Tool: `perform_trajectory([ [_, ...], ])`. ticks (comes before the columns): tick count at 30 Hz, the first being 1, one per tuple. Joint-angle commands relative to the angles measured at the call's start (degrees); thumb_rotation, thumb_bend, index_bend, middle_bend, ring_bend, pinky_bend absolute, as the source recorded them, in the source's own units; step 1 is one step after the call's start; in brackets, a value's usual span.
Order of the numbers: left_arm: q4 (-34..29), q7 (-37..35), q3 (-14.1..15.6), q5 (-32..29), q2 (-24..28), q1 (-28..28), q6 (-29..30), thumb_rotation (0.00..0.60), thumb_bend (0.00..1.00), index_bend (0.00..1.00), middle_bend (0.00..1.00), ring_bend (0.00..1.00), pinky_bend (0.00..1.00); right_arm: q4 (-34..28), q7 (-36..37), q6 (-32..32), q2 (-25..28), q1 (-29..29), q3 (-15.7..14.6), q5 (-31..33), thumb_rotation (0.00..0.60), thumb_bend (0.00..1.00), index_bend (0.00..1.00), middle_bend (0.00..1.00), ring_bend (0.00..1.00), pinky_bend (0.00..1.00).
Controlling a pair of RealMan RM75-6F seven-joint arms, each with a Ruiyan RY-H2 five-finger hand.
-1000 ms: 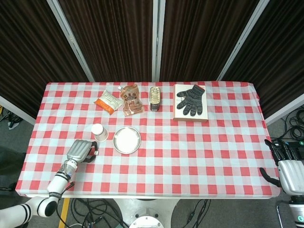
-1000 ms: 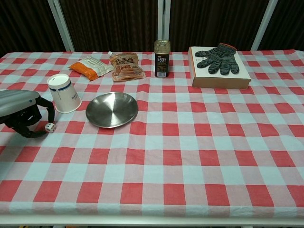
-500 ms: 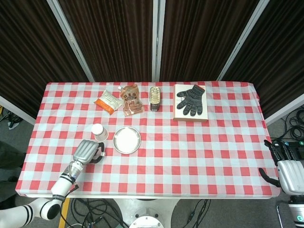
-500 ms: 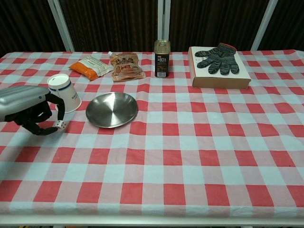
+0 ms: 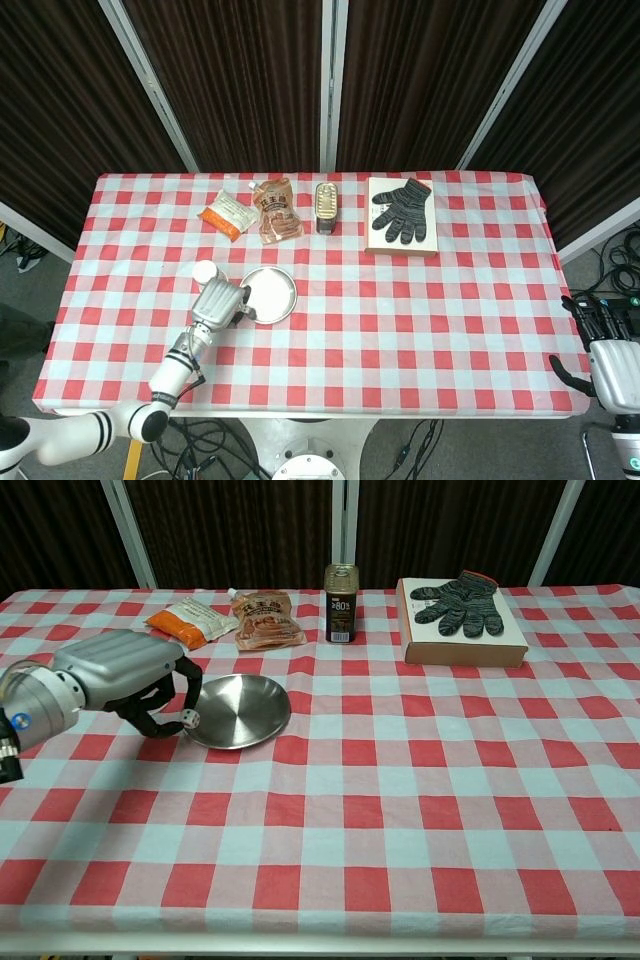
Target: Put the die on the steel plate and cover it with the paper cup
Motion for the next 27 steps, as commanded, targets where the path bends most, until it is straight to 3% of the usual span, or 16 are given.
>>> perform_trajectory([
  [1,0.4,2.1,-1.0,-2.4,-1.3,-1.5,-0.8,0.6,0.39,0.55,0.88,0.88,0.9,0.1,0.1,0.1,0.0,-0.1,0.0,0.0,0.6,0.2,0.01,0.18,0.0,0.1],
  [4,-0.3,3.7,-1.0,-3.7,-1.5,-2.0,-0.2,0.6,0.36,0.49,0.88,0.88,0.9,0.1,0.1,0.2,0.0,-0.2,0.0,0.1,0.6,0.2,0.01,0.18,0.0,0.1],
  [9,-2.8,2.9,-0.9,-2.0,-0.9,-0.9,4.5,0.6,0.19,0.39,0.87,0.87,0.9,-0.2,-0.3,0.1,0.1,-0.1,0.1,0.1,0.6,0.2,0.01,0.18,0.0,0.1],
  [16,-12.4,-6.1,-0.5,0.1,8.7,4.9,10.8,0.6,0.17,0.38,0.83,0.83,0.88,-0.2,-0.1,0.2,0.3,-0.1,0.3,0.1,0.6,0.21,0.01,0.18,0.0,0.1],
  [21,-9.7,-19.1,-2.3,0.3,11.8,9.3,14.7,0.6,0.17,0.39,0.65,0.61,0.81,0.1,0.0,-0.3,0.2,0.2,0.3,0.1,0.6,0.21,0.01,0.18,0.0,0.1],
  [24,-7.8,-26.0,-3.4,-1.6,13.2,10.2,12.4,0.6,0.16,0.38,0.48,0.43,0.67,0.1,0.1,-0.5,0.2,0.4,0.4,0.0,0.6,0.21,0.01,0.18,0.0,0.1],
  [27,-5.8,-34.1,-4.9,-3.0,13.4,10.0,8.5,0.6,0.15,0.32,0.31,0.25,0.44,0.1,0.0,-0.4,0.2,0.5,0.4,-0.2,0.6,0.21,0.01,0.18,0.0,0.1],
])
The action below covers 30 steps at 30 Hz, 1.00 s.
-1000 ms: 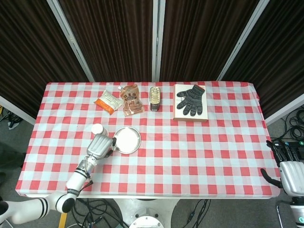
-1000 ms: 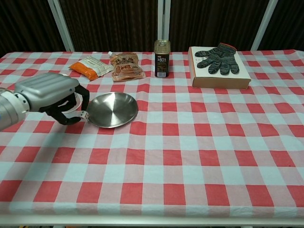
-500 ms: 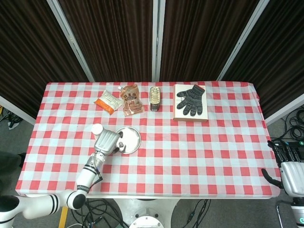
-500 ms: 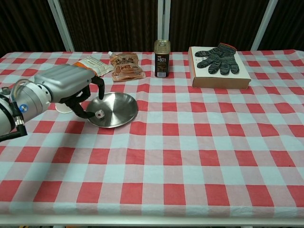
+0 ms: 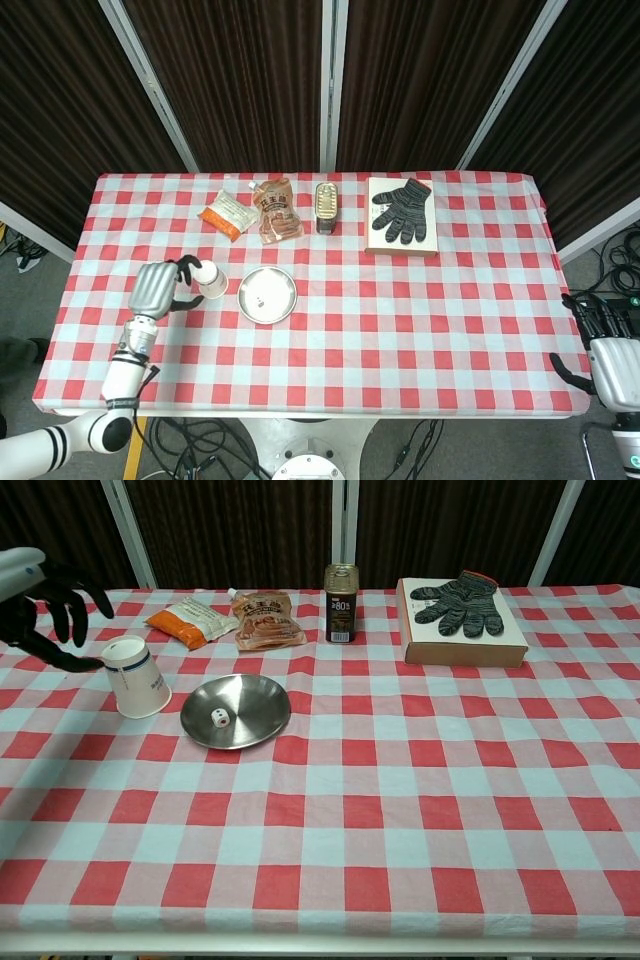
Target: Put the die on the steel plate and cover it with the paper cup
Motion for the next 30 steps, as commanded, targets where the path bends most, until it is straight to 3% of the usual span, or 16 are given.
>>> perform_trajectory([
  [1,3.7,-12.5,-2.6,-2.0,1.7,1.2,-4.9,0.6,0.15,0.29,0.25,0.2,0.37,0.0,-0.1,0.1,0.1,0.0,0.0,-0.1,0.6,0.21,0.01,0.18,0.0,0.1],
  [4,7.2,-18.7,-2.8,-1.5,0.8,0.1,-9.2,0.6,0.13,0.26,0.17,0.12,0.26,-0.1,-0.3,0.1,0.2,-0.1,0.0,0.0,0.6,0.21,0.01,0.18,0.0,0.1],
  [7,11.0,-21.6,-2.8,-1.0,-1.1,-1.0,-11.4,0.6,0.12,0.25,0.14,0.09,0.22,-0.4,-0.5,0.4,0.3,-0.3,0.0,0.1,0.6,0.21,0.01,0.18,0.0,0.1],
  [21,19.6,-27.1,-2.2,-0.9,-6.3,-4.0,-18.4,0.6,0.12,0.25,0.14,0.09,0.2,-1.1,-1.3,0.4,0.4,-0.5,0.0,0.4,0.6,0.22,0.01,0.18,0.0,0.1],
  [30,18.4,-33.4,-3.5,-1.4,-5.4,-4.2,-21.7,0.6,0.13,0.31,0.16,0.09,0.2,-0.9,-1.3,0.1,0.3,-0.5,0.0,0.7,0.6,0.22,0.02,0.19,0.0,0.1],
])
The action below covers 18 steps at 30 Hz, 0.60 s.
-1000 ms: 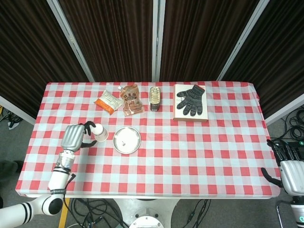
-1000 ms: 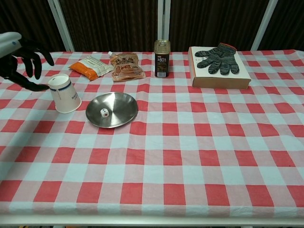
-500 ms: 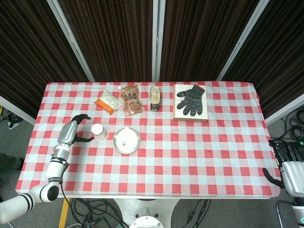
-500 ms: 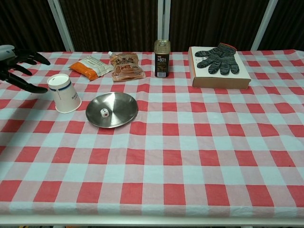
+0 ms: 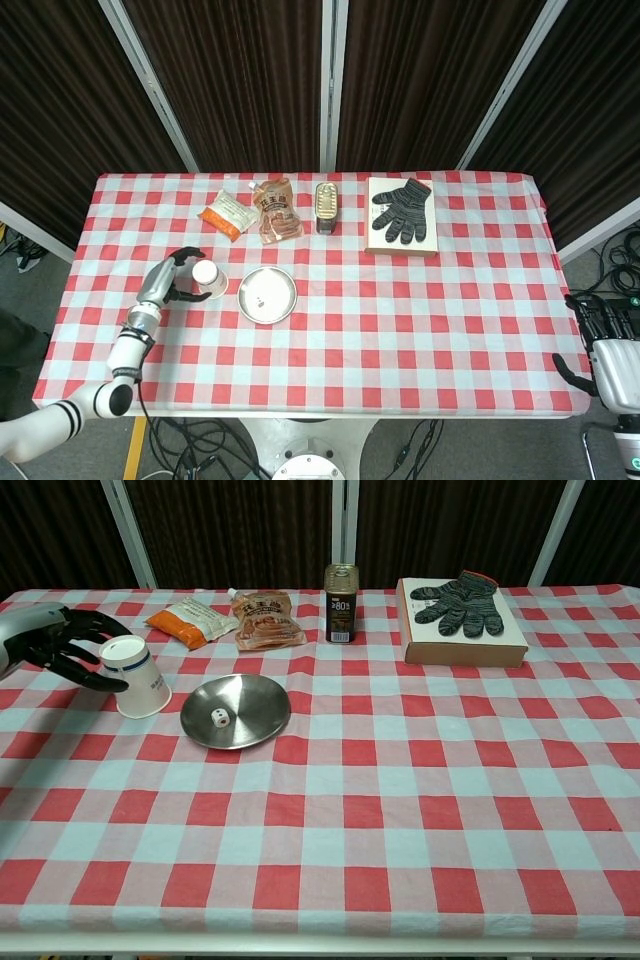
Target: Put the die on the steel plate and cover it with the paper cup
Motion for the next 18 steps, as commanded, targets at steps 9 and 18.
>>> perform_trajectory([
  [9,1.5,-2.6,-1.0,-1.3,-1.1,-1.0,-2.5,0.6,0.19,0.4,0.2,0.1,0.2,-0.2,-0.2,0.0,0.0,0.1,0.1,0.1,0.6,0.22,0.02,0.19,0.0,0.1],
  [18,-1.9,-2.2,-1.4,0.1,-0.4,-0.6,0.3,0.6,0.22,0.52,0.28,0.13,0.2,-0.3,-0.4,0.1,0.0,0.0,0.1,0.0,0.6,0.22,0.03,0.19,0.0,0.1],
])
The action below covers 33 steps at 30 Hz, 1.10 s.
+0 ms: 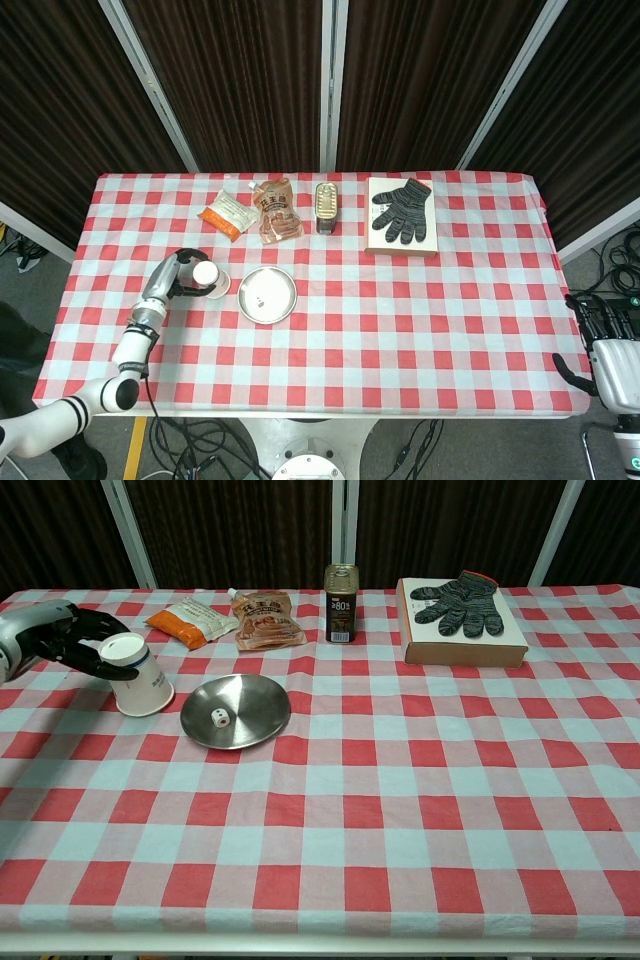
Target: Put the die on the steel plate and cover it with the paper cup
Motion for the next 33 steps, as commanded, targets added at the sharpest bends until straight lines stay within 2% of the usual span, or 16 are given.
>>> perform_trajectory([
  [1,-3.8,-0.1,0.5,2.6,1.5,0.3,1.4,0.6,0.22,0.52,0.28,0.13,0.2,0.0,-0.1,-0.1,0.0,0.1,0.0,-0.1,0.6,0.22,0.03,0.19,0.0,0.1],
  [6,-8.3,0.8,0.9,5.8,2.1,-0.2,3.9,0.6,0.22,0.52,0.28,0.13,0.2,-0.1,-0.2,-0.3,0.0,0.3,0.0,-0.2,0.6,0.22,0.03,0.19,0.0,0.1],
  [11,-9.7,2.7,2.0,7.0,1.1,-1.3,3.7,0.6,0.22,0.52,0.28,0.13,0.2,0.0,-0.1,-0.2,0.0,0.0,0.0,0.2,0.6,0.22,0.03,0.19,0.0,0.1],
  [18,-7.8,5.9,3.5,6.2,-1.8,-3.6,1.0,0.6,0.21,0.52,0.28,0.13,0.2,0.4,0.3,-0.4,-0.1,0.0,0.0,0.4,0.6,0.22,0.03,0.19,0.0,0.1],
  [33,-3.2,8.4,1.5,1.9,-5.0,-5.7,0.3,0.6,0.21,0.52,0.28,0.13,0.19,0.0,-0.2,-0.6,-0.1,0.1,0.0,0.5,0.6,0.22,0.03,0.19,0.0,0.1],
])
